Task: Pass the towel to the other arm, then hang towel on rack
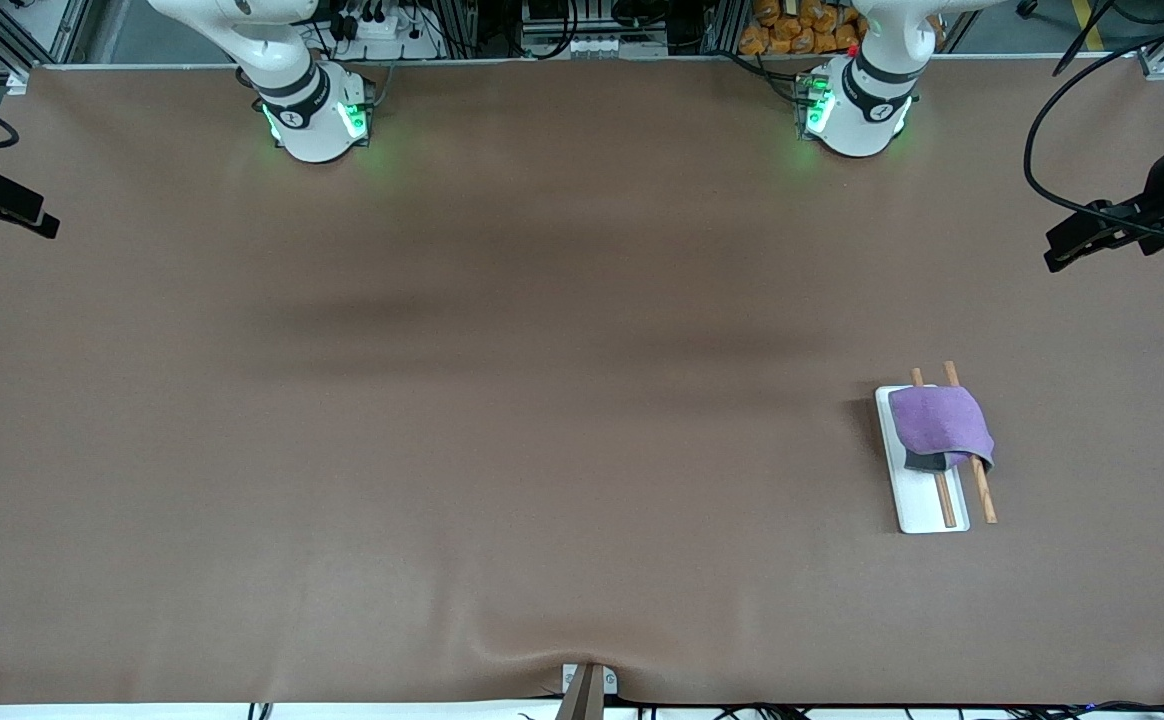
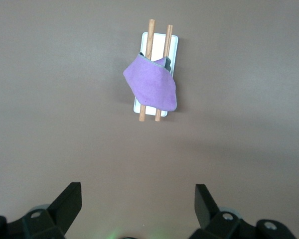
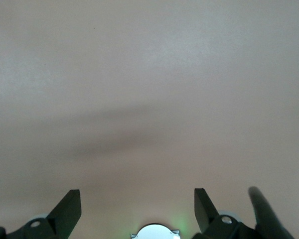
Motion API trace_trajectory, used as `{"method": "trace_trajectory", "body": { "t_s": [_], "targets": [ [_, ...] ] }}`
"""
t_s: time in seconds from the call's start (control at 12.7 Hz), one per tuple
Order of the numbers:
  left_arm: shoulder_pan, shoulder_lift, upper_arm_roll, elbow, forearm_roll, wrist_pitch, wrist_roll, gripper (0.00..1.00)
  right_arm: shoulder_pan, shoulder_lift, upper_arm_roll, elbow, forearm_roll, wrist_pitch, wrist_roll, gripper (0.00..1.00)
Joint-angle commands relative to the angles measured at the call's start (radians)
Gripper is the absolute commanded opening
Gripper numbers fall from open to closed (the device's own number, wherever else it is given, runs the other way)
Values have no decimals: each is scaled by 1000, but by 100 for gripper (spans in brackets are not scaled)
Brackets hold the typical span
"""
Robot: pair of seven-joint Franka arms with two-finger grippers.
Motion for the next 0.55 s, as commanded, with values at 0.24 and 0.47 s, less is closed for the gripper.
{"method": "trace_trajectory", "body": {
  "t_s": [0.24, 0.47],
  "targets": [
    [-7, -29, 7, 3, -4, -60, 5, 100, 7, -2, 5, 9, 11, -3, 17, 100],
    [-7, -33, 7, 17, -7, -74, 5, 100, 7, -2, 5, 9, 11, -3, 17, 100]
  ]
}}
